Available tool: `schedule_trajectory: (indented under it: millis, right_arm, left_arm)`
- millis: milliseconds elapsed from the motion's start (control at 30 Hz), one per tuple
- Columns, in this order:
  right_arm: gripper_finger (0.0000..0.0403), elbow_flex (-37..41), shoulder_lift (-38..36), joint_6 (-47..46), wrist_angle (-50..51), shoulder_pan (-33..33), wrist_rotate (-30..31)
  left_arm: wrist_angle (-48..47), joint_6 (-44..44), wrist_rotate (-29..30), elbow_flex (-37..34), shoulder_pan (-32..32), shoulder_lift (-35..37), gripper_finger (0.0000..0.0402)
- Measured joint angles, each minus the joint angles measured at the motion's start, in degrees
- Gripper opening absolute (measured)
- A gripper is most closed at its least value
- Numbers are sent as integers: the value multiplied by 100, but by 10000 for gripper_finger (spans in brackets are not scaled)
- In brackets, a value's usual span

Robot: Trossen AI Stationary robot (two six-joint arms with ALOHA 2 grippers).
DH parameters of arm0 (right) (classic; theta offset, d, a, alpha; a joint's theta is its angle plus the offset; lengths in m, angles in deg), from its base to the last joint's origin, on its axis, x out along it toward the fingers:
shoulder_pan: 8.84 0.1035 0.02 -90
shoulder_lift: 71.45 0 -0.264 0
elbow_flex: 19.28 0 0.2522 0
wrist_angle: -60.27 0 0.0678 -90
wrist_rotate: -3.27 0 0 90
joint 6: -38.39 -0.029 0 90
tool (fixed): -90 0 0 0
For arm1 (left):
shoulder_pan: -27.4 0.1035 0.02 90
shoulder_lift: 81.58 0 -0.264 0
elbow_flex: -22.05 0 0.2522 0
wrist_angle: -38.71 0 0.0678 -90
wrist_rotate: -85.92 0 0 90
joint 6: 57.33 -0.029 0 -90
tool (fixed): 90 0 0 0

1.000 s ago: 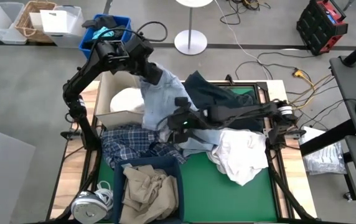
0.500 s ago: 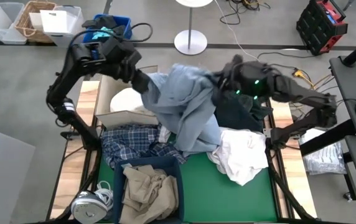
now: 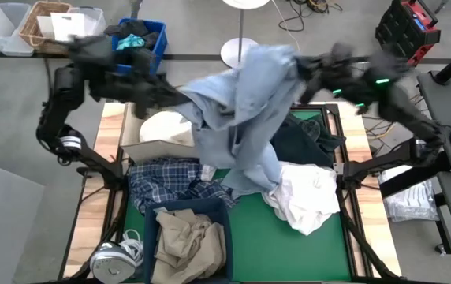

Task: Sort clothes
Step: Put the light blue pants into the blue laundry organizer

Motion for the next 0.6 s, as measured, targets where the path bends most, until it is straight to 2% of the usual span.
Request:
schedule_trajectory:
  millis: [200,300,400,500,600]
  right_arm:
    - [9,-1113,59,15,24,2,-589]
    - [9,-1607,167,18,26,2,-637]
    - [9,-1926,241,75,72,2,-592]
    - [9,-2062,344,211,358,2,-131]
    - [9,-2083,451,517,978,0,859]
  left_arm:
    - [1970,-76,39,0,-306,145,9]
    - [2836,20,42,0,-404,103,9]
    - [3111,5,48,-2,-435,26,9]
    - [3068,-15,44,-2,-487,-139,9]
    - [2804,-126,48,0,-510,-354,9]
